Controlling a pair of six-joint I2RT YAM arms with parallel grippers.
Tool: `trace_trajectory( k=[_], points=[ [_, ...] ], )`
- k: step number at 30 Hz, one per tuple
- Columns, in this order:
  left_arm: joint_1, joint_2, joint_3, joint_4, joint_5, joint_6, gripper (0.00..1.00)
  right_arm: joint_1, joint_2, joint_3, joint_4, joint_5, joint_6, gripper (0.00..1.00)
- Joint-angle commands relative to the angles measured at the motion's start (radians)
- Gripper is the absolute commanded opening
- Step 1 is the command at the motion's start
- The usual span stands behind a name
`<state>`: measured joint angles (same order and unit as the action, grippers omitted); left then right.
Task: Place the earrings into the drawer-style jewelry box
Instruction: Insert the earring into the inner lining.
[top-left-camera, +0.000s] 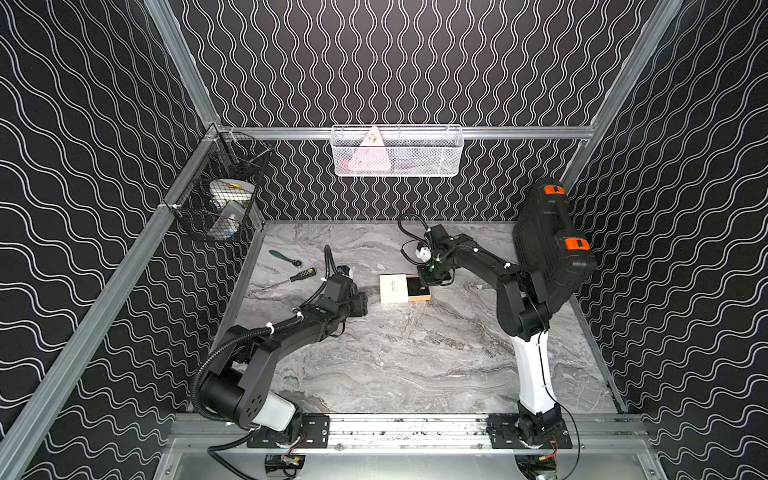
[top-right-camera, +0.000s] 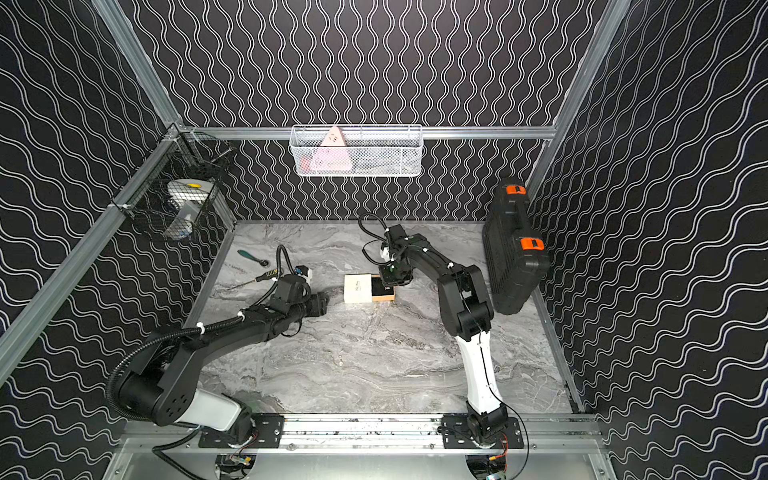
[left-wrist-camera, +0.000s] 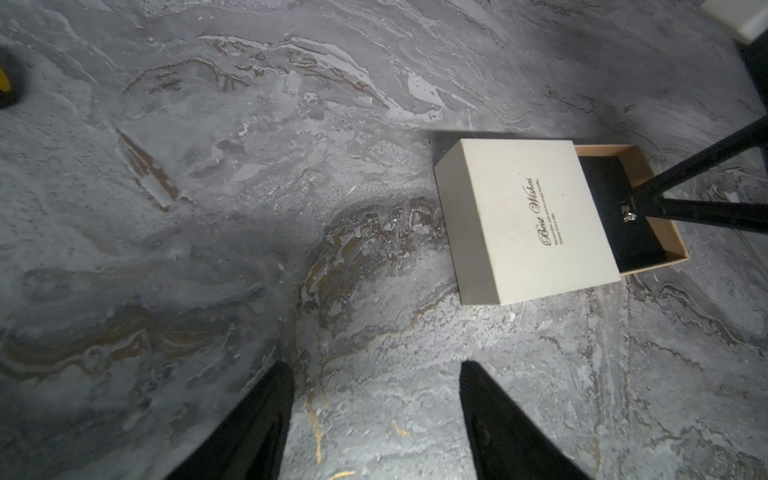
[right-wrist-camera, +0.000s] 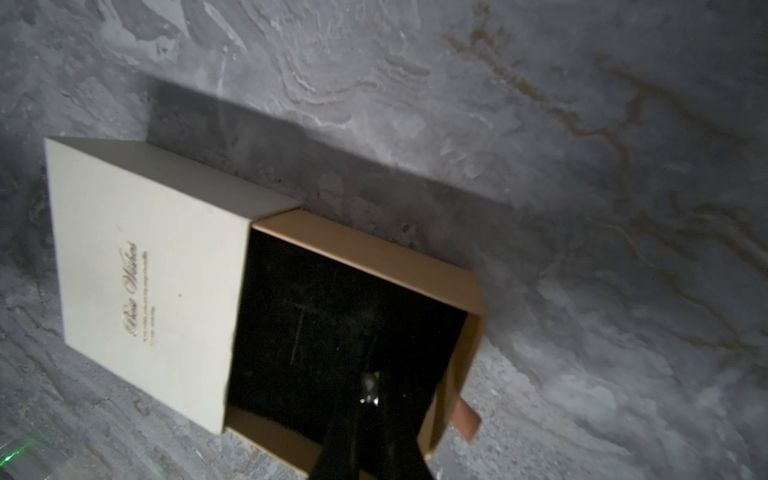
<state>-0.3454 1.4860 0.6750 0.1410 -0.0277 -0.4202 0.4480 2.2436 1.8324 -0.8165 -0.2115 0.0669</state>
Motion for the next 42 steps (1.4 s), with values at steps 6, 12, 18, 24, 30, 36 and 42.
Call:
trace_trajectory(
  k=[6,12,18,24,30,36,42],
  points=[
    [0.002,0.005,0.012,0.008,-0.005,0.009,0.69,0.001,0.026,0.044,-0.067,0.014,-0.012,0.0],
    [0.002,0.007,0.012,0.008,-0.005,0.008,0.69,0.001,0.031,0.064,-0.08,0.021,-0.013,0.0],
    [0.002,0.007,0.012,0.006,-0.004,0.009,0.69,0.001,0.015,0.075,-0.087,0.016,-0.018,0.0],
    [0.001,0.004,0.014,0.005,-0.005,0.008,0.69,0.001,-0.011,0.067,-0.095,0.016,-0.028,0.0],
    [0.002,0.003,0.013,0.005,-0.004,0.009,0.69,0.001,-0.03,0.047,-0.099,0.014,-0.033,0.0],
    [0.002,0.005,0.012,0.005,-0.002,0.009,0.69,0.001,-0.055,0.028,-0.116,0.017,-0.035,0.0],
    [0.002,0.004,0.013,0.005,-0.001,0.007,0.69,0.001,-0.135,-0.053,-0.084,0.007,-0.033,0.0]
  ],
)
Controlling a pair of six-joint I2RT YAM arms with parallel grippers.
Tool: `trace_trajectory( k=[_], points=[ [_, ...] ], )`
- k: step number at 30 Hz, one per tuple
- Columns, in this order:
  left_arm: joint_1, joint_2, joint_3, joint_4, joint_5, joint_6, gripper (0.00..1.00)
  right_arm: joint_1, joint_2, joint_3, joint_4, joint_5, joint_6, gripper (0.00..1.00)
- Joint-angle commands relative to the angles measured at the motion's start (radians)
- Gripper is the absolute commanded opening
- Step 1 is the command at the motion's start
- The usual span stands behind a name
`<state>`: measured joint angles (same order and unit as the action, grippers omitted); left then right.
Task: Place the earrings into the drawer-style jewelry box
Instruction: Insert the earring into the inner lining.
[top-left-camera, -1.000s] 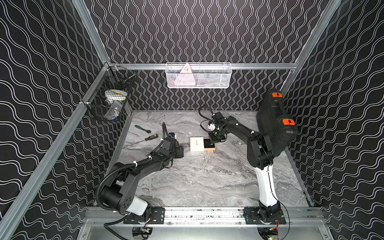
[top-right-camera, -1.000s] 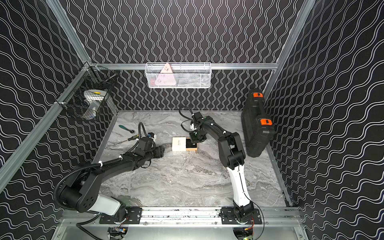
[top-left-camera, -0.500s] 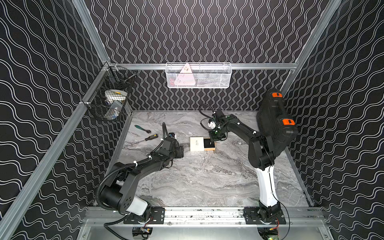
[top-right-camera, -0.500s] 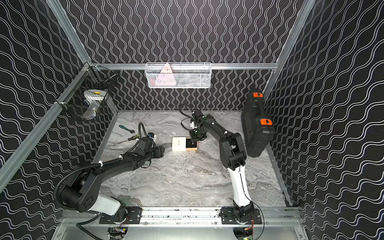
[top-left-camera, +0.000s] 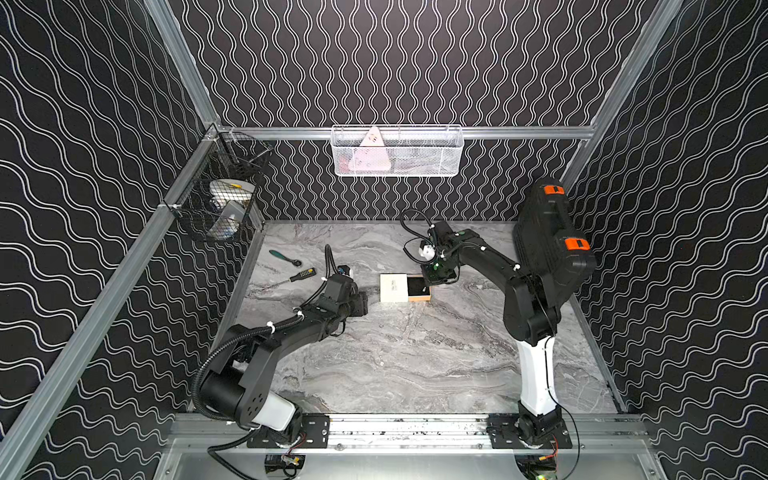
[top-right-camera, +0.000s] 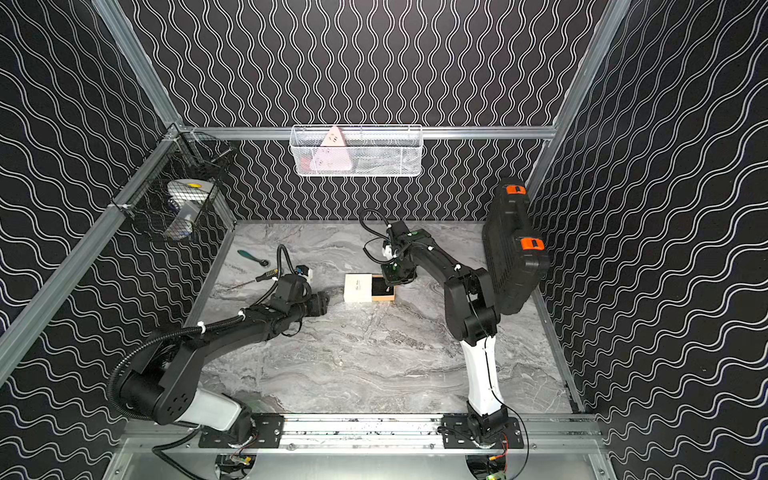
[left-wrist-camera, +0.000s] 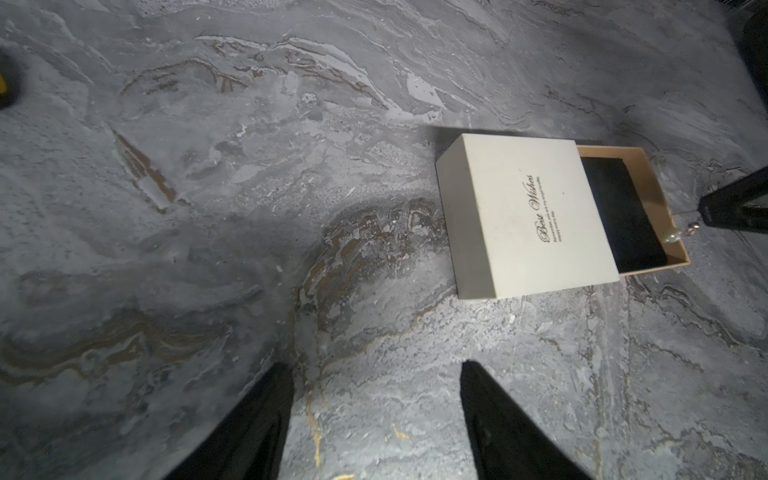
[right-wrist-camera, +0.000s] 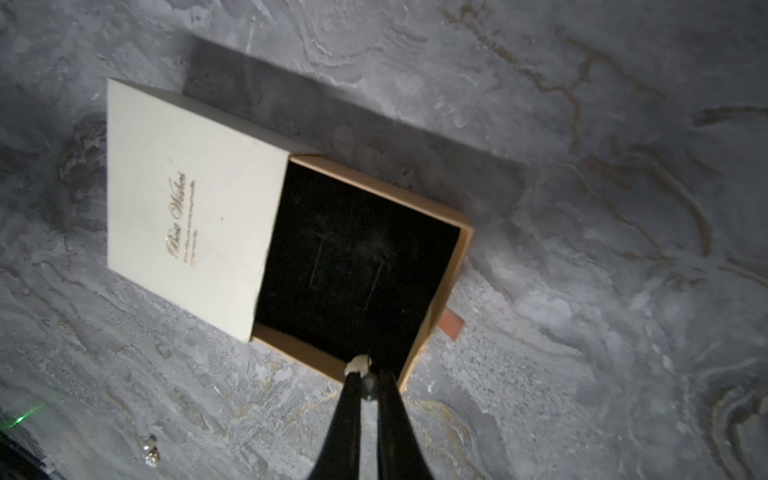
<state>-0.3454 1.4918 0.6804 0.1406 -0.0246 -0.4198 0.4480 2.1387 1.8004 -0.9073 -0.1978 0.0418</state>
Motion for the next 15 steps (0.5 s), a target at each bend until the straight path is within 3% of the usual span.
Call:
trace_trajectory(
  k=[1,15],
  points=[
    [0.002,-0.002,0.007,0.004,-0.006,0.007,0.69,0.001,-0.035,-0.033,0.015,-0.002,-0.007,0.0],
    [0.002,-0.005,0.004,0.004,-0.009,0.01,0.69,0.001,0.035,0.009,0.031,-0.001,-0.02,0.0]
  ],
)
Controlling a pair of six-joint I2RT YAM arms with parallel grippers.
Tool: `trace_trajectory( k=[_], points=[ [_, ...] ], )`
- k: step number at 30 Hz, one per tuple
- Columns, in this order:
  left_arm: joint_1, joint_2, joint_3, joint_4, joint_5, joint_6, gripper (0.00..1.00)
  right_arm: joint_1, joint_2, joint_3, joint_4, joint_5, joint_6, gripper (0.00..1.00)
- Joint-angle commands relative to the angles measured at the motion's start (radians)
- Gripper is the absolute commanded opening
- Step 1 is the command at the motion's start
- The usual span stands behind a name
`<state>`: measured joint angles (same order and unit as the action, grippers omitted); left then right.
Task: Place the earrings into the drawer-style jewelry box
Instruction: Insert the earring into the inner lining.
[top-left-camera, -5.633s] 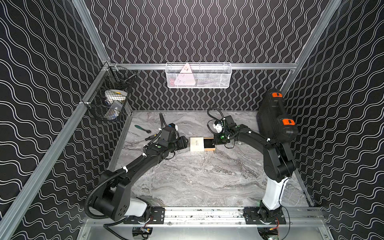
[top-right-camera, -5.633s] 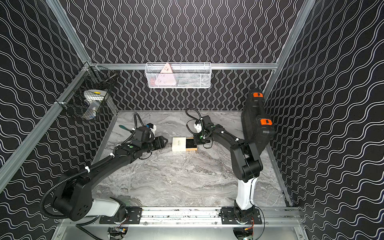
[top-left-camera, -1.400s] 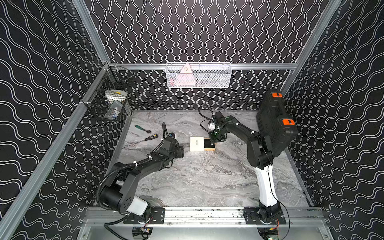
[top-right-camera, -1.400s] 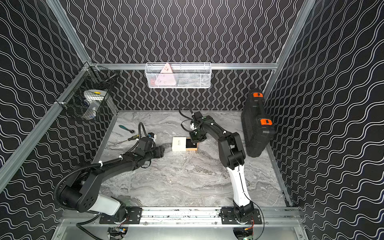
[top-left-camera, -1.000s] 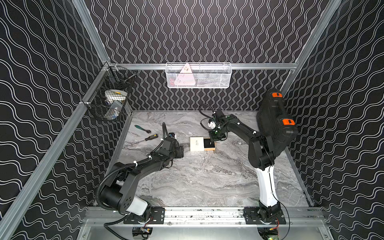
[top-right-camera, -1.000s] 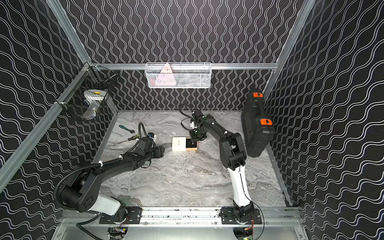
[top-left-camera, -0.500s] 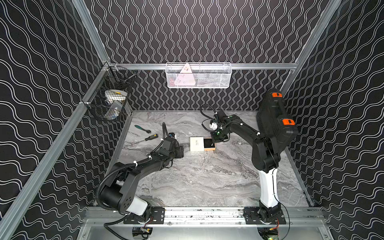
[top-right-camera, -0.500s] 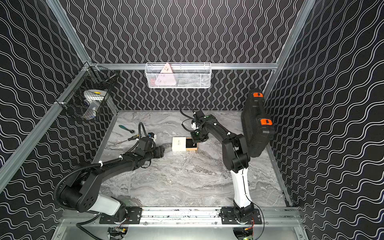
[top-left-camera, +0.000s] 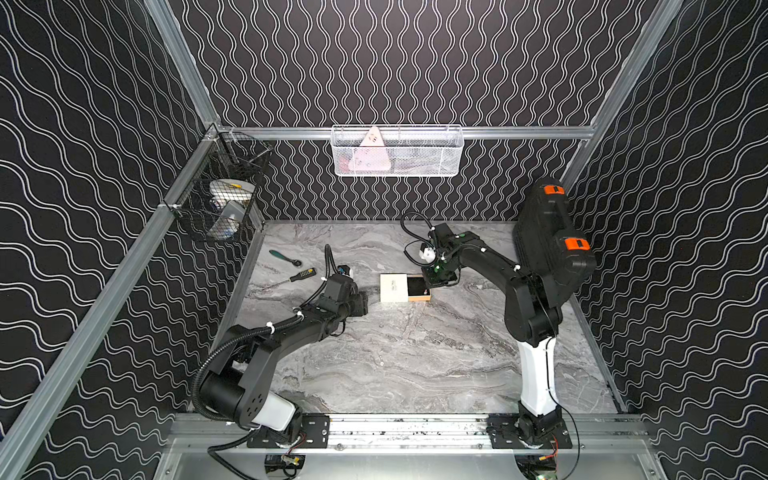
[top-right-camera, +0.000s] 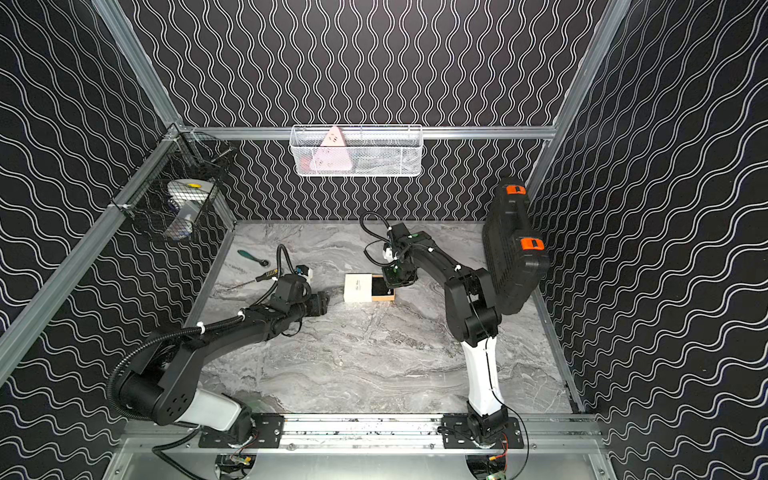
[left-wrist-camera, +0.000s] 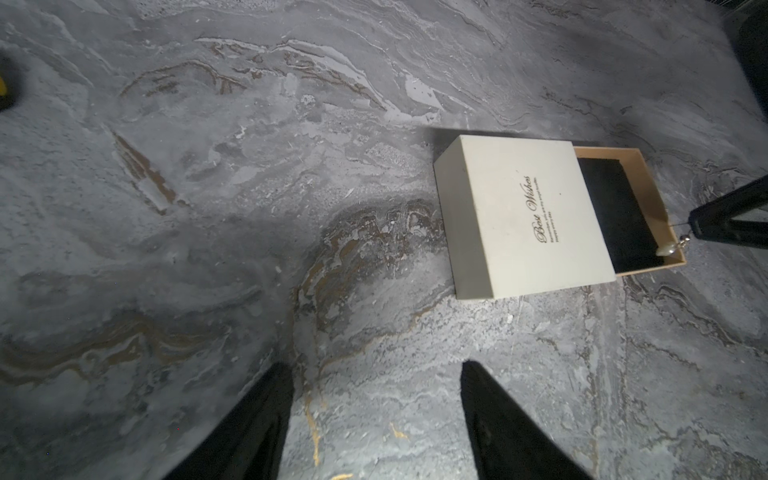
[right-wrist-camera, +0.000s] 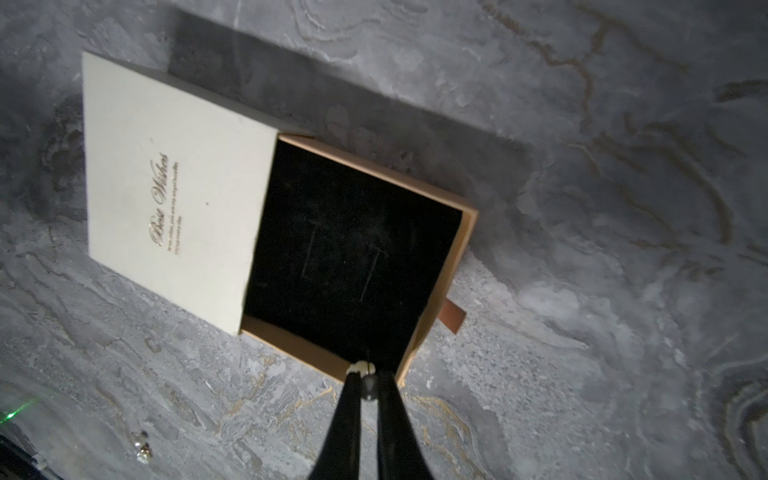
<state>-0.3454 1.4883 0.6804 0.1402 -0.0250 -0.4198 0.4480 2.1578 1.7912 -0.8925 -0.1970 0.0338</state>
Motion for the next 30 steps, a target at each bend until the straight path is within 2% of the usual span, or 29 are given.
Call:
trace_trajectory(
  k=[1,23,30],
  points=[
    [0.002,-0.002,0.005,0.004,-0.009,0.01,0.69,0.001,0.024,0.023,0.016,-0.004,-0.014,0.0],
    [0.001,0.009,0.01,0.003,-0.009,0.014,0.7,0.001,0.087,0.095,0.021,-0.009,-0.014,0.0],
    [0.002,0.009,0.009,0.003,-0.009,0.015,0.7,0.032,0.102,0.115,0.027,-0.007,-0.017,0.0]
  ],
)
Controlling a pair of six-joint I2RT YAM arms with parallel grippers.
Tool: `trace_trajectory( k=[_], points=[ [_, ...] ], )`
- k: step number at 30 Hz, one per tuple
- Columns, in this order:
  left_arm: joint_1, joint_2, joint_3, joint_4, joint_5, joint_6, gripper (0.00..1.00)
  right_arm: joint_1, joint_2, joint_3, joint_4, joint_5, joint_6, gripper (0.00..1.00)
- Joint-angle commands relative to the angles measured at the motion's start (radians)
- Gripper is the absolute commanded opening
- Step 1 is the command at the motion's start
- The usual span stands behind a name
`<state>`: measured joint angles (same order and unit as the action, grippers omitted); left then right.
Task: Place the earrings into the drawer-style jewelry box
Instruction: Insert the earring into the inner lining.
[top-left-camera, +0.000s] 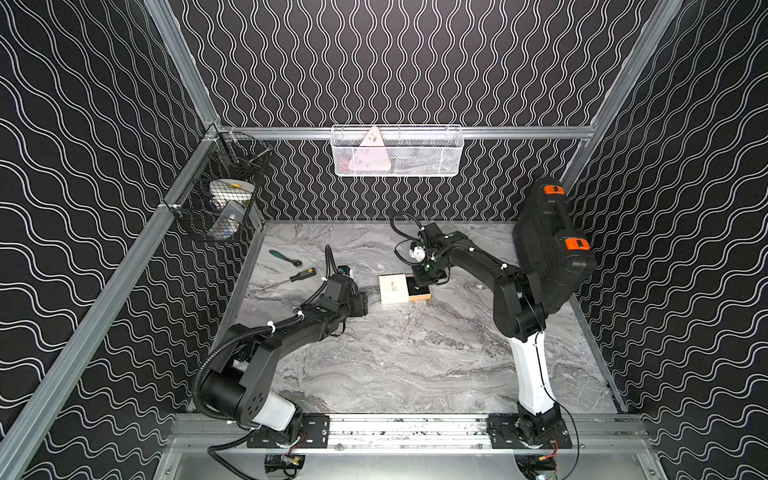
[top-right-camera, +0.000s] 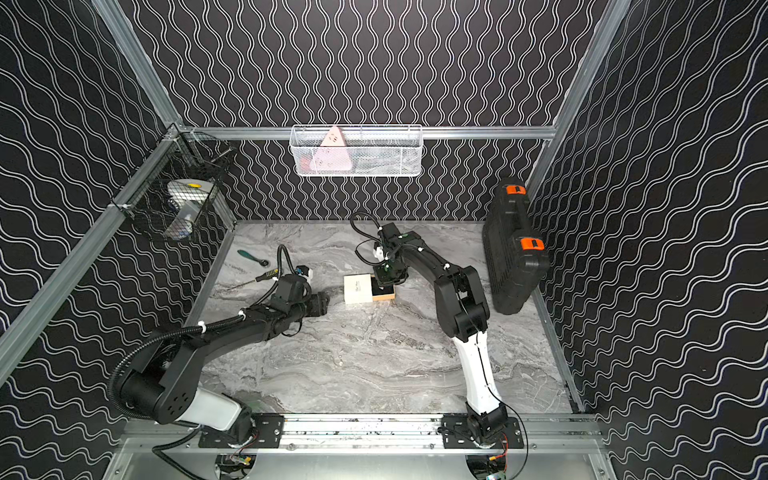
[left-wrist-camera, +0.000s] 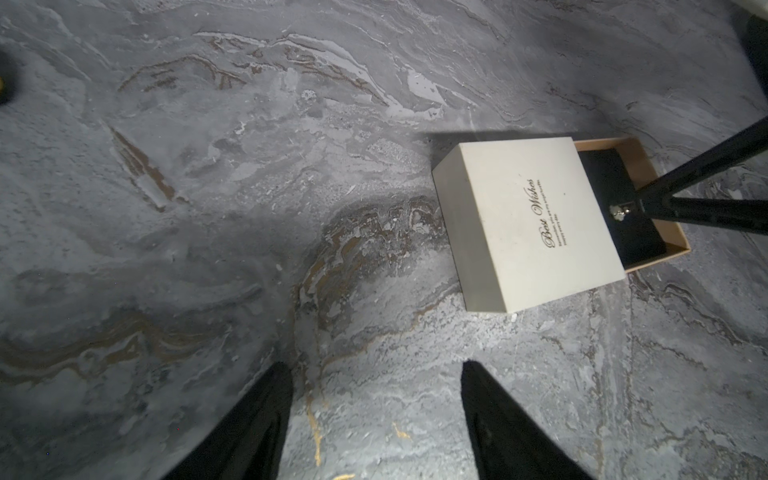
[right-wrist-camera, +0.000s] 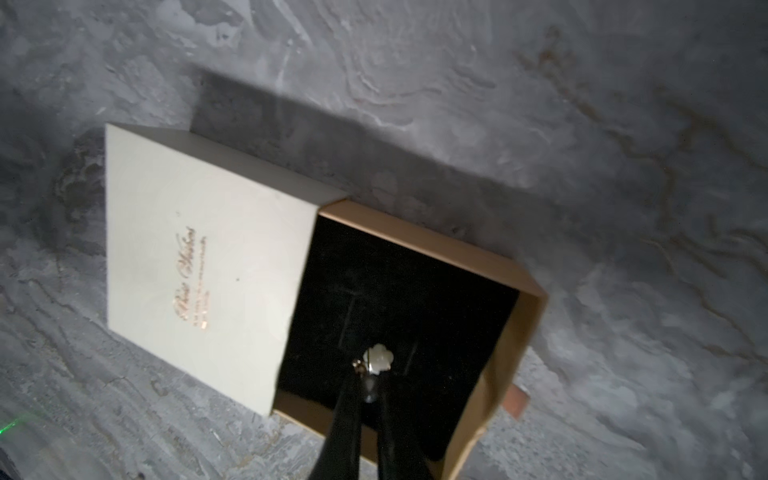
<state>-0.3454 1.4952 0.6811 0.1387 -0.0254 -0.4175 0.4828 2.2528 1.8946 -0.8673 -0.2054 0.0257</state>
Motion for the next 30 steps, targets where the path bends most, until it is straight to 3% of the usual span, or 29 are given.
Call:
trace_trajectory(
  k=[1,30],
  points=[
    [0.002,0.002,0.006,0.004,-0.011,0.012,0.7,-0.002,0.011,0.016,-0.001,0.003,-0.009,0.0],
    [0.002,0.008,0.009,0.005,-0.007,0.01,0.7,-0.001,0.008,0.013,-0.04,0.07,-0.012,0.0]
  ],
)
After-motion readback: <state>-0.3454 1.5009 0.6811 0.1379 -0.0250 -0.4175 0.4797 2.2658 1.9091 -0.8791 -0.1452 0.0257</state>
